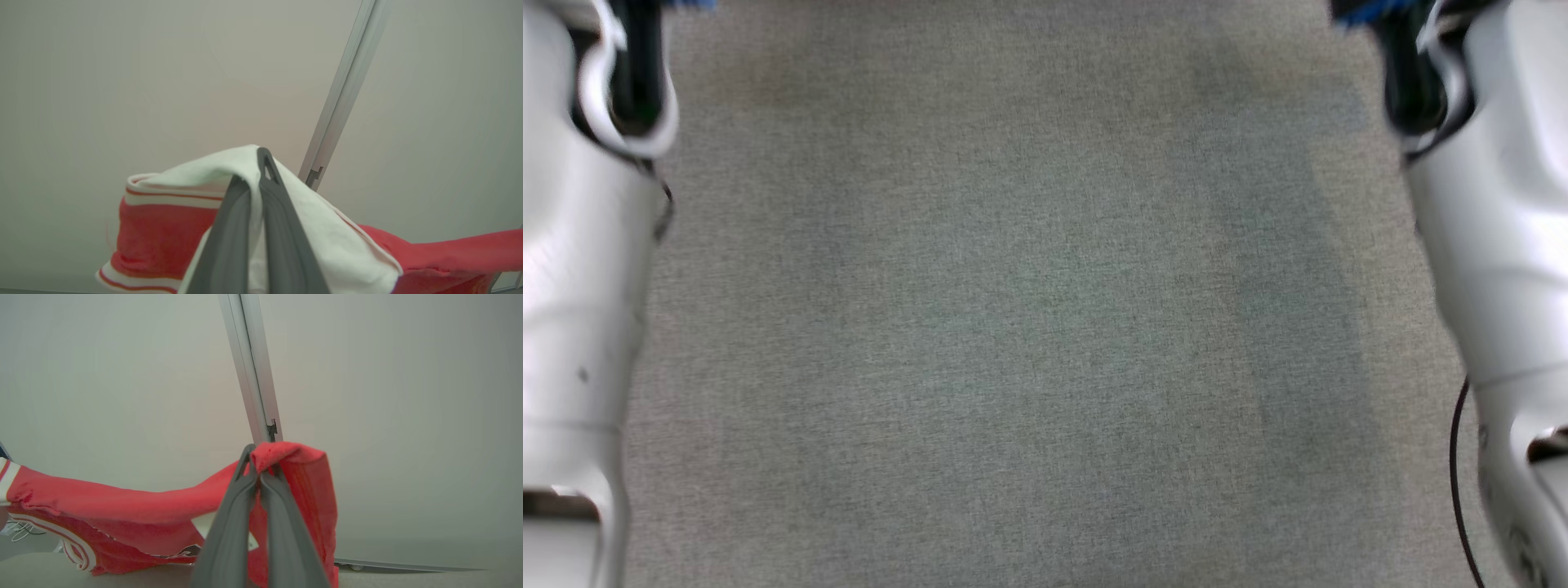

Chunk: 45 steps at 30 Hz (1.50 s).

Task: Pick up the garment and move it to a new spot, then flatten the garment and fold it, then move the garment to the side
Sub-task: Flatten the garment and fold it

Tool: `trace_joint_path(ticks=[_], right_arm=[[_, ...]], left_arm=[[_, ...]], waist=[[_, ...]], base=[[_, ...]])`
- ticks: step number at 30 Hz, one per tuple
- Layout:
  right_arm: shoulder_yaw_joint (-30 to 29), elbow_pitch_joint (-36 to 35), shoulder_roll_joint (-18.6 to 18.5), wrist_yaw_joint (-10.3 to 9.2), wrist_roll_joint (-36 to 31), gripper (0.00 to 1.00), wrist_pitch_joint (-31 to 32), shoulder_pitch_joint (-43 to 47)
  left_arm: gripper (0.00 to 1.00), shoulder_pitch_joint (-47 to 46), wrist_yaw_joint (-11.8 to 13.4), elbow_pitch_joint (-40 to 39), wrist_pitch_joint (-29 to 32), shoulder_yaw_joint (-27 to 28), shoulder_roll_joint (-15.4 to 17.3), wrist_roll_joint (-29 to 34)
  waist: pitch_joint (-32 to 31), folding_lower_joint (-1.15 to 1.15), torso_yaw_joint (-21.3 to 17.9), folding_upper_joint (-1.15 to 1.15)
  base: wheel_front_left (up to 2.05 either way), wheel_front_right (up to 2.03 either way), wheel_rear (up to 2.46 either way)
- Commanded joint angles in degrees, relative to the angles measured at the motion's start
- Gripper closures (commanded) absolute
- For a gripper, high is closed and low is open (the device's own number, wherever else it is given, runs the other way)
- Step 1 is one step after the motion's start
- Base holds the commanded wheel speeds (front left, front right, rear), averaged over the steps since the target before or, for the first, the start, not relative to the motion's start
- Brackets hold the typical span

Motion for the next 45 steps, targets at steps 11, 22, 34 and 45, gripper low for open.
trace_joint_path(ticks=[11, 22, 34, 45], right_arm=[[3.87, -7.85, -0.18, 0.01, 2.34, 1.0, -0.19, 24.54], [8.94, -10.26, -2.04, 0.01, 6.12, 1.0, -0.19, 44.13], [7.96, -14.54, -4.31, 0.01, 8.8, 1.0, -0.19, 60.55], [6.21, -17.78, -6.96, 0.01, 10.21, 1.0, -0.18, 71.01]], left_arm=[[1.0, 28.92, -0.07, -10.9, -0.26, 8.05, -4.95, 3.75], [1.0, 51.06, -0.07, -16.63, -0.28, 10.95, -9.57, 6.51], [1.0, 69.54, -0.07, -20.26, -0.27, 9.2, -9.26, 4.87], [1.0, 77.95, 0.86, -24.87, 1.24, 8.64, -8.47, 3.46]], waist=[[-6.4, 0.0, 0.72, 0.0], [-14.21, 0.0, 1.18, 0.0], [-22.15, 0.0, 1.79, 0.0], [-25.23, 0.0, 2.96, 0.0]], base=[[0.0, 0.0, 0.0], [0.0, 0.0, 0.0], [0.0, 0.0, 0.0], [0.0, 0.0, 0.0]])
